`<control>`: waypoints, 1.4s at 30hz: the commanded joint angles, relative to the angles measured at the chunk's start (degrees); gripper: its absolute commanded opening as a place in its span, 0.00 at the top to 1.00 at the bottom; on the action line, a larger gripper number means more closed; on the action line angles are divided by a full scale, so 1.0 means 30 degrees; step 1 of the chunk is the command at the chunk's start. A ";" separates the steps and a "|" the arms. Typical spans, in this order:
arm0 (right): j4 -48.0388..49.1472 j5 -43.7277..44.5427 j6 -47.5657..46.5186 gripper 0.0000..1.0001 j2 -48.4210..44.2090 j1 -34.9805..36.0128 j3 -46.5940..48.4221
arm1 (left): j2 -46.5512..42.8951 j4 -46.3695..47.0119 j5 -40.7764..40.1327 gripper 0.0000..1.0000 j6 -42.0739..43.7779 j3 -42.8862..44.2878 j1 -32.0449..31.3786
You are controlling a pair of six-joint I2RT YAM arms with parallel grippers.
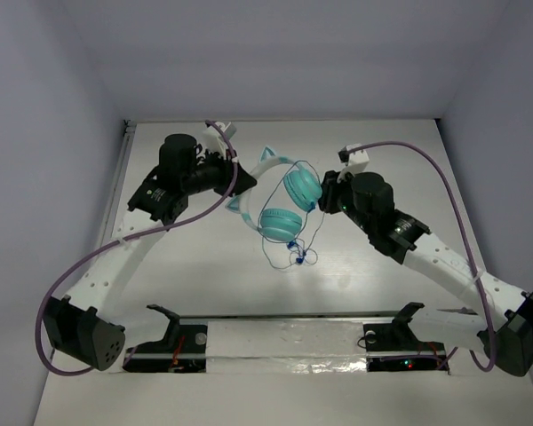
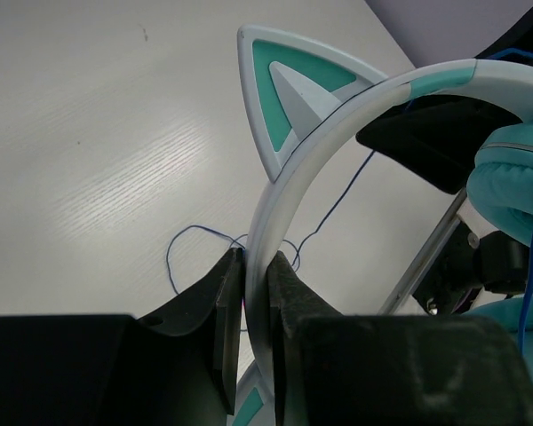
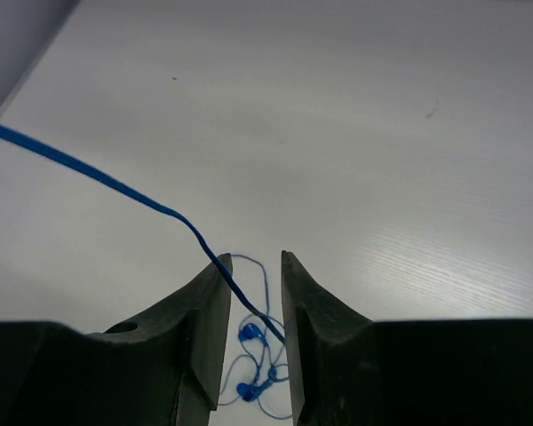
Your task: Wrap the headphones
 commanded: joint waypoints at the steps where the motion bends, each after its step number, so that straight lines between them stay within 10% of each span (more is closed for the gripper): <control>1: 0.4627 -0.2907 0.0002 0.64 -0.0340 -0.0146 -0.0834 | -0.0719 0.1516 0.1925 1.00 -0.1216 0.1432 0.0610; 17: 1.2389 -0.4551 0.0791 0.38 0.2267 -0.0497 -0.3706 | -0.0689 0.2277 0.2454 1.00 -0.3384 0.4156 0.1403; 42: 1.7347 -0.8683 0.3400 0.41 0.7832 -0.0497 -0.5264 | 0.2533 0.0345 0.1954 1.00 -0.4704 1.2420 0.3864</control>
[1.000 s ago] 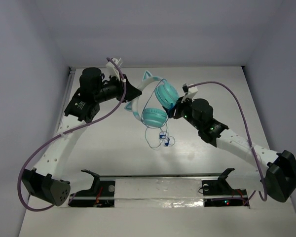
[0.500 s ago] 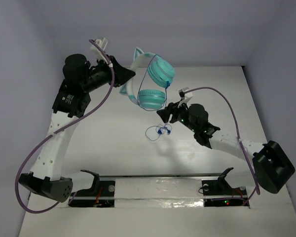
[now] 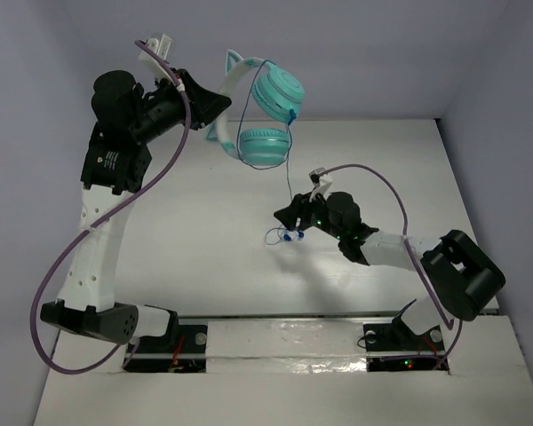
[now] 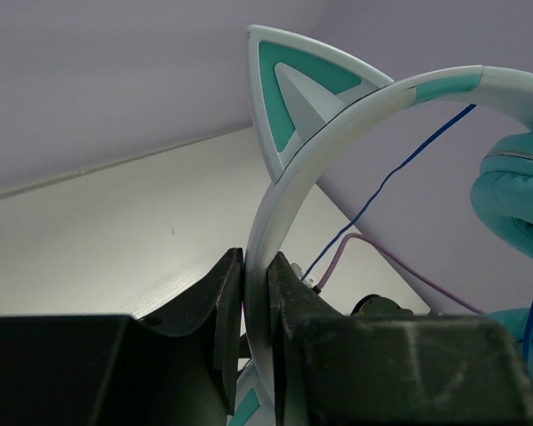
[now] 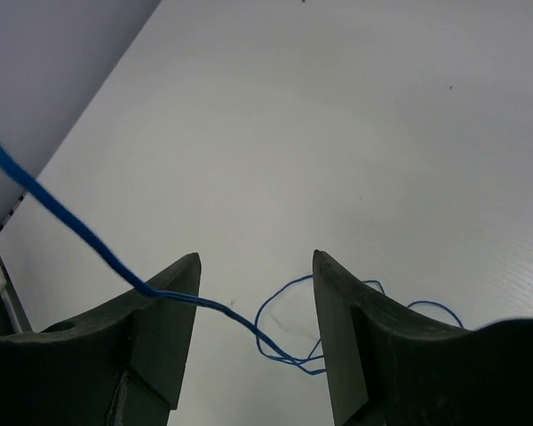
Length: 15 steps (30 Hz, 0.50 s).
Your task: Wrap the headphones
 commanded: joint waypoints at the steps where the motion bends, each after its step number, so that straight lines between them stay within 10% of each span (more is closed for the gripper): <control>1: 0.1894 -0.0895 0.0180 0.41 0.0919 -0.0082 0.0770 | 0.0143 0.1233 0.0644 1.00 -0.1258 0.1120 0.0446; 15: 0.3565 -0.1278 0.0766 0.55 0.3090 -0.0082 0.0566 | 0.0789 0.2316 0.0820 1.00 -0.2430 0.1239 0.1621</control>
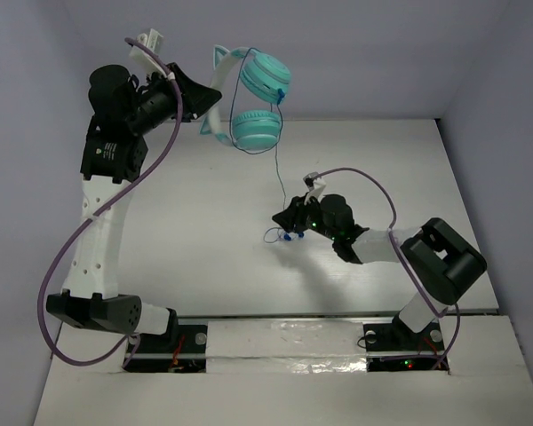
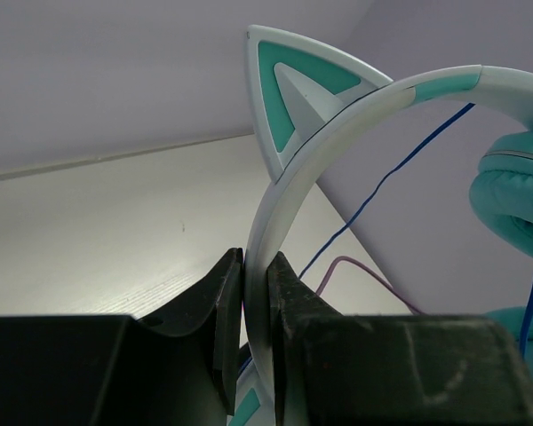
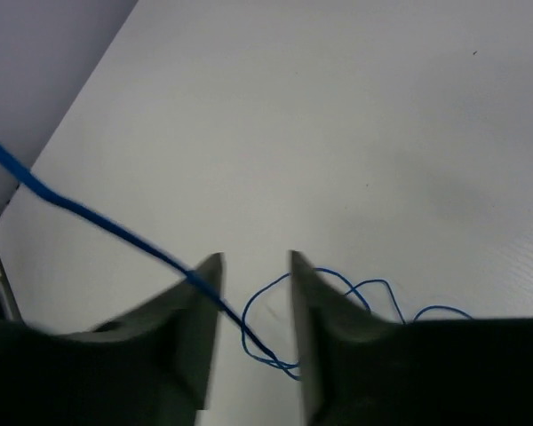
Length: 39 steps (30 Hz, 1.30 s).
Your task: Wrap the headphones
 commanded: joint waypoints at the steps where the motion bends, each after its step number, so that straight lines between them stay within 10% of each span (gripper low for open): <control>1: 0.1728 -0.0199 0.0066 0.56 0.0212 -0.0082 0.0443 | -0.0260 0.2229 0.0470 1.00 -0.1213 0.0918 0.0228; 3: 0.1206 -0.0404 0.0241 0.85 0.0184 0.0150 0.0472 | -0.0230 0.2405 0.0151 1.00 -0.1331 0.0771 0.0404; 6: -0.0487 0.0646 0.0359 1.00 -0.0489 0.1055 0.0705 | -0.0259 0.2580 -0.1368 1.00 -0.1303 0.0245 0.0406; 22: -1.5256 0.7270 -0.0081 1.00 -0.5088 0.7123 0.4921 | -0.1050 0.4982 -1.1012 1.00 -0.0804 -0.6549 0.0406; 39: -2.2965 0.9850 -0.1570 1.00 -0.6643 1.0553 1.1130 | 0.0471 0.5599 -1.6750 1.00 0.0659 -0.8546 -0.1554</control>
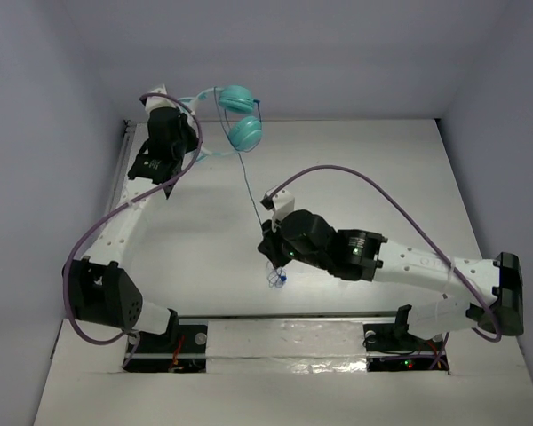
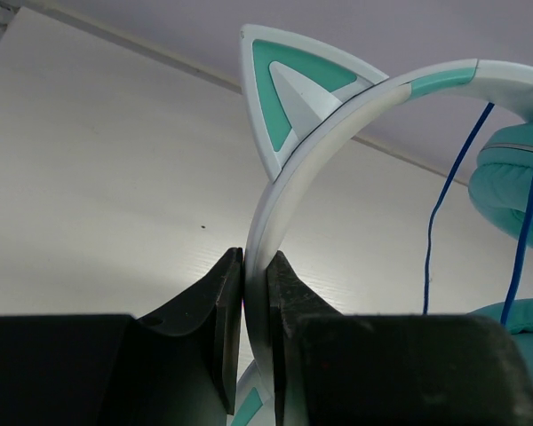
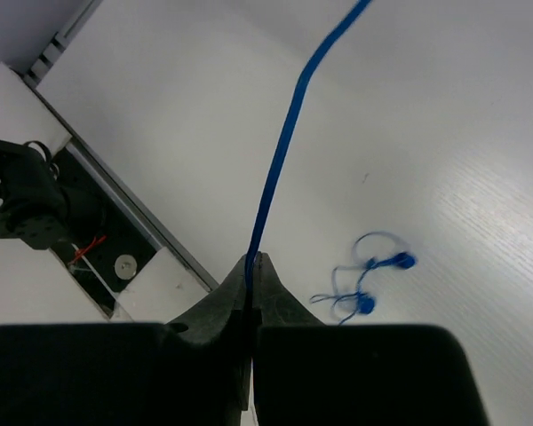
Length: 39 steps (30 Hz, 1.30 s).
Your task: Wrap the headphones
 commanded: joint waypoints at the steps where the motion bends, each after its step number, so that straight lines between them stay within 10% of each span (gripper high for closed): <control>1: -0.1810 0.0953 -0.1136 1.00 -0.0298 0.0120 0.2042 | 0.0362 0.2044 -0.1791 1.00 0.0477 0.0452 -0.1350; 25: -0.3950 0.3851 -0.5209 1.00 0.0551 0.0120 0.6644 | 0.3910 -0.2437 -0.2616 1.00 0.3701 0.2005 -0.7301; 39: -0.4215 0.5055 -0.5854 1.00 -0.0853 -0.3277 0.5385 | -0.0775 -0.5602 -0.1210 1.00 0.6133 -0.2944 -0.7945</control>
